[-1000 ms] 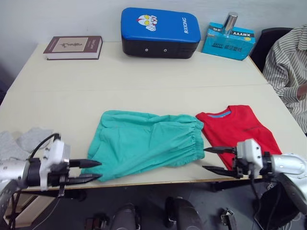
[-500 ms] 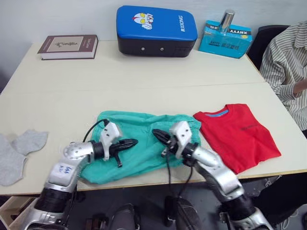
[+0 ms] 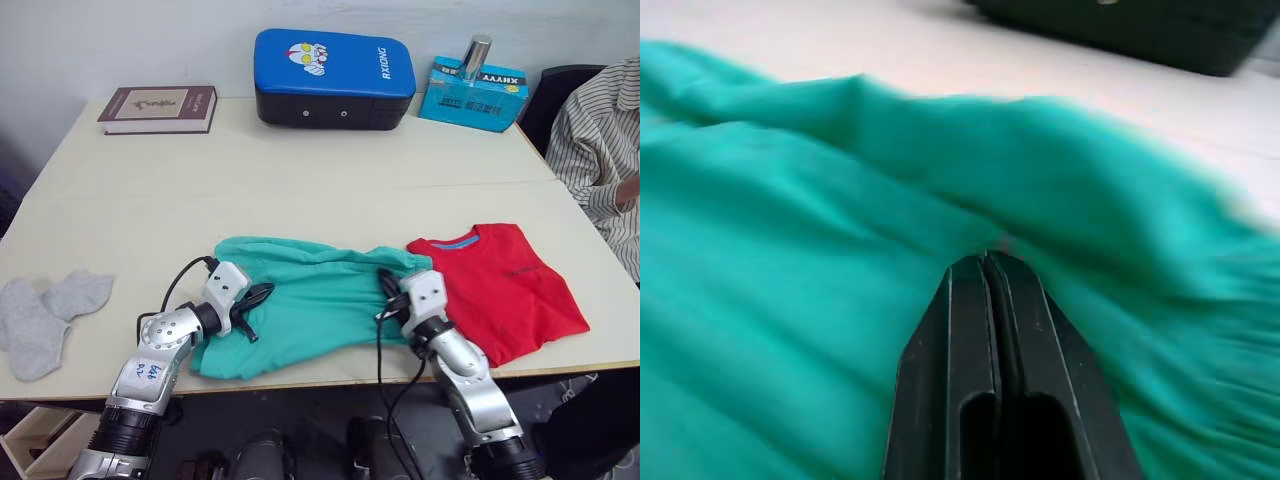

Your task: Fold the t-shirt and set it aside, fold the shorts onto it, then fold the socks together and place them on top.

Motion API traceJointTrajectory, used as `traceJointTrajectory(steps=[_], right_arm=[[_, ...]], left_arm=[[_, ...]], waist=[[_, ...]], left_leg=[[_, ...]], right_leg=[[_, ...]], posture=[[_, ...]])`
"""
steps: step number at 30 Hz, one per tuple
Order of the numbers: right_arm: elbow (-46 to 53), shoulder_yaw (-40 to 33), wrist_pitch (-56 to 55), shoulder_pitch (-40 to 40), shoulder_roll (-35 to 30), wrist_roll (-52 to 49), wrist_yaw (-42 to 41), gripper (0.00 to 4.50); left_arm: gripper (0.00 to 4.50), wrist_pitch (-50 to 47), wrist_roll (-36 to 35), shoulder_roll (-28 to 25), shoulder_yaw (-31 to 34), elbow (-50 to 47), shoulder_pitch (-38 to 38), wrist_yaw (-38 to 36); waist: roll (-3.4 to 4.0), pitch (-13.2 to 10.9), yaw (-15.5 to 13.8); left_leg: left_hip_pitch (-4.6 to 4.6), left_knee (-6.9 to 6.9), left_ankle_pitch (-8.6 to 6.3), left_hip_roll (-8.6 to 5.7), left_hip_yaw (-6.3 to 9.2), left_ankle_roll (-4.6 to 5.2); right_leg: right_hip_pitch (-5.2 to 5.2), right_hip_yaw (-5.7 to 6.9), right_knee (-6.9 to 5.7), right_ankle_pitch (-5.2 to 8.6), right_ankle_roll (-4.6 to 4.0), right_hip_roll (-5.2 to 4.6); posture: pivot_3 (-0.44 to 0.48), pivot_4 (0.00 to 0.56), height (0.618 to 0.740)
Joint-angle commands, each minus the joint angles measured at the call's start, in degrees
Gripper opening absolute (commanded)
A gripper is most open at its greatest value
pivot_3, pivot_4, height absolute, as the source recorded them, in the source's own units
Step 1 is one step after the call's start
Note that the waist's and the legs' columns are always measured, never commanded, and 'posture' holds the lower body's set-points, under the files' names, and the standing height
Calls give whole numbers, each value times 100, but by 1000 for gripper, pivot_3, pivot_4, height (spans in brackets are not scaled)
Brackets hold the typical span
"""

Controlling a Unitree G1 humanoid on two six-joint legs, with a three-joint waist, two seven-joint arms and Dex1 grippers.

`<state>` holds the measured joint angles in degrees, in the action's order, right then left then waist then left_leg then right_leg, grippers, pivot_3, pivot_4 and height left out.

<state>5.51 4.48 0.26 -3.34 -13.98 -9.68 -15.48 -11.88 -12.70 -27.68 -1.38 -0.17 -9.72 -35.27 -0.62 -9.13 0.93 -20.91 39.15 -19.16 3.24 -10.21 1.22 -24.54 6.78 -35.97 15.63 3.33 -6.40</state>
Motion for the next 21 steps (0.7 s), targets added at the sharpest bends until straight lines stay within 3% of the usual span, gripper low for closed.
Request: traceJointTrajectory(steps=[1, 6, 11, 16, 21], right_arm=[[694, -345, 127, -69, 3, -820, -449, 53], [1132, 166, 800, -684, 167, -1020, -742, 53], [159, 711, 1112, -1203, 342, -53, -342, 53], [-461, 470, 598, -1020, 444, 446, 151, 53], [96, -233, 7, -424, 389, -343, -319, 53]], left_arm=[[0, 215, -528, 125, 348, -19, -35, -363], [0, 96, -994, 142, 473, -226, -509, -811], [0, 232, -261, 283, 29, 678, -1278, -541], [0, 448, 229, 460, -38, 1833, -1567, -139], [0, 890, 548, 426, -97, 2328, -1662, -61]], waist=[[1, -1, 7], [1, -2, 75], [0, -1, 54], [0, -2, 67], [-1, -1, 56]], left_leg=[[-2, 0, 0, 0, 0, 0], [-18, 0, 3, 6, 7, -5], [-19, 0, 4, 6, 7, -8], [-36, -1, 4, -5, 4, 0], [-26, -1, 3, -3, 7, 3]], right_leg=[[-2, 2, 0, 0, 0, 0], [-18, 12, -5, 1, -2, 4], [-15, 18, -2, 4, -7, 15], [-17, 26, -2, -1, 2, 36], [-8, 23, 11, -2, 7, 36]], posture=[[0, 150, 740], [0, 150, 740], [0, 150, 740], [0, 150, 740], [0, 150, 740]])
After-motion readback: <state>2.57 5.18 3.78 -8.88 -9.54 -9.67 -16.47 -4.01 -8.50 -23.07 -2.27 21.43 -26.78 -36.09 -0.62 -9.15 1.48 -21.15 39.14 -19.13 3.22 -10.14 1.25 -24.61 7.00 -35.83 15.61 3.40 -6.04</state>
